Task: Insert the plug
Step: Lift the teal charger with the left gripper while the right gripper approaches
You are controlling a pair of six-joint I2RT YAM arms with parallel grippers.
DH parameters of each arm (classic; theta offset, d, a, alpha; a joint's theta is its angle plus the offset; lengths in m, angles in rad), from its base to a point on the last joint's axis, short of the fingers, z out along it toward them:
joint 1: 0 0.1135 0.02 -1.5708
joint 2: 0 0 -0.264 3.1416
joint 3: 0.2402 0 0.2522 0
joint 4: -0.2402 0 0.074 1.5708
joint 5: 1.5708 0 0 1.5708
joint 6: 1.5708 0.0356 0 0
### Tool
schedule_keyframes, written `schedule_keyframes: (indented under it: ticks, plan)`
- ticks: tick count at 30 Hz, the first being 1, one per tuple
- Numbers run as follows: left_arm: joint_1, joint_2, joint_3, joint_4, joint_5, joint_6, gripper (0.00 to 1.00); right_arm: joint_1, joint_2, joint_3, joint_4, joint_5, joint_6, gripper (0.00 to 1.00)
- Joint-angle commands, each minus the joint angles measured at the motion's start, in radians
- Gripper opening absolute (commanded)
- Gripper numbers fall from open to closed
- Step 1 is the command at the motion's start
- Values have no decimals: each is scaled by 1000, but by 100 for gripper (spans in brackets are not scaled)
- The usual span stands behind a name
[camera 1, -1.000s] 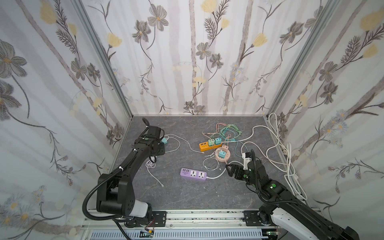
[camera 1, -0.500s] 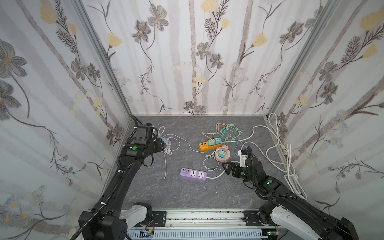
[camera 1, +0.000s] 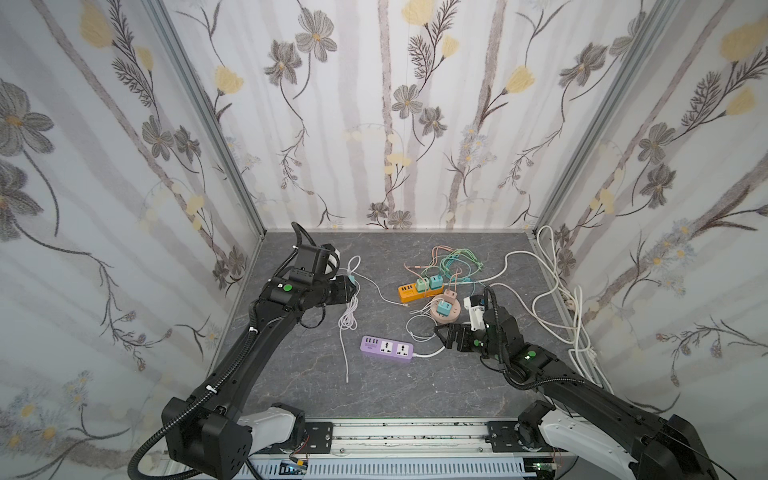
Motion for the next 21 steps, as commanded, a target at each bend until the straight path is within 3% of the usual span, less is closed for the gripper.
schedule_keyframes:
  ticks: [1,5,9,15,21]
  plan:
    - [-30,14,35,87,78,-12,0,16,22,20,86,-44,-43,99]
    - [-81,76,96,88,104,-7,0,36,62,32,132,-78,-81,99]
    - [-123,128,146,87,119,-7,0,50,150,66,182,-187,-204,99]
    - [-175,189,235,49,148,-6,0,73,295,101,355,-205,-373,99]
    - [-190,202,295,33,185,-19,0,74,478,214,452,-205,-439,99]
